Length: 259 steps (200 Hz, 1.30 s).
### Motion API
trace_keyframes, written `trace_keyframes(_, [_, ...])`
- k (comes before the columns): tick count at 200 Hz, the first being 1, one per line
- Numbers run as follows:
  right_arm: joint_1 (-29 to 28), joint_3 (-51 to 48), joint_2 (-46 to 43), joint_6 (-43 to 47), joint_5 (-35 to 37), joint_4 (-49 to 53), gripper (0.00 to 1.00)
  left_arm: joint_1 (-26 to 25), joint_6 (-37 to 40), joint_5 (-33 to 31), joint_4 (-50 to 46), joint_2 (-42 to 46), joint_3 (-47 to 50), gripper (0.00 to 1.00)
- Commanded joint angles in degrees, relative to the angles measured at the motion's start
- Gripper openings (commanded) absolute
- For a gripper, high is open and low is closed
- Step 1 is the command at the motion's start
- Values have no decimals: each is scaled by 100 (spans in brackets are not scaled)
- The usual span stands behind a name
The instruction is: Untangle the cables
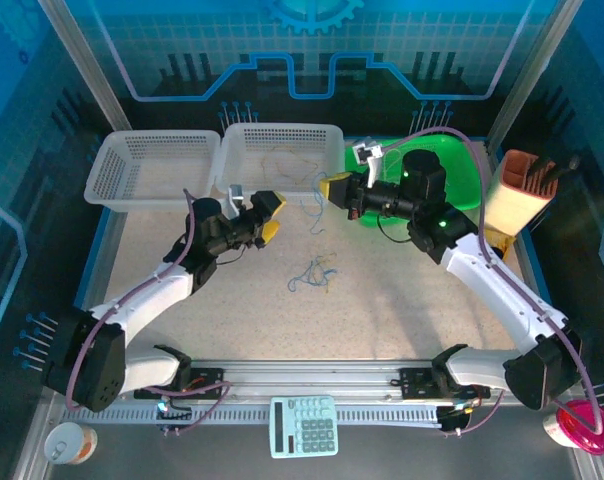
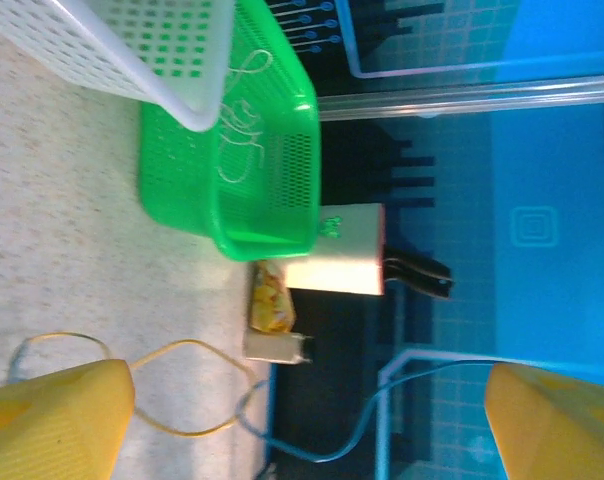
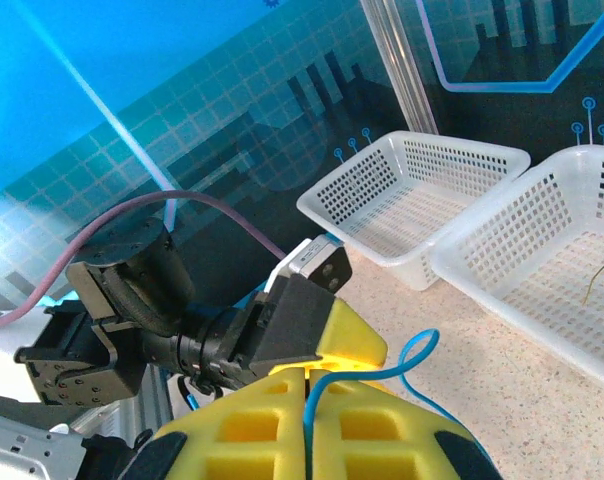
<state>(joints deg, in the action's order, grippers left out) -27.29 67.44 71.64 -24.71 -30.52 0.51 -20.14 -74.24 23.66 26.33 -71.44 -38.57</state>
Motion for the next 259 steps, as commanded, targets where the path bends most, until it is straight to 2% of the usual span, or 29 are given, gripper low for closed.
trace_keyframes(1, [81,-79,115,-144,-112,-324,0,-135,-984,2,920,-88,-90,89])
trace_keyframes(30, [81,-125,256,-163,-138,-365,0,-231,-1349,-55,1511,-160,-138,84])
trace_keyframes(58, [73,-203,324,-218,-87,-403,0,-245,-953,-46,1305,8,-239,80])
trace_keyframes(100, [71,-258,388,-192,92,-334,0,-245,-263,171,1483,301,-186,76])
trace_keyframes(137, [74,-196,443,-219,246,-180,0,-402,1378,151,-70,866,-469,73])
trace_keyframes(151, [67,-186,455,-228,255,-176,0,-500,1771,116,-518,953,-619,72])
trace_keyframes(259, [74,-258,430,-315,205,-290,0,-798,2189,-50,-616,467,-1028,58])
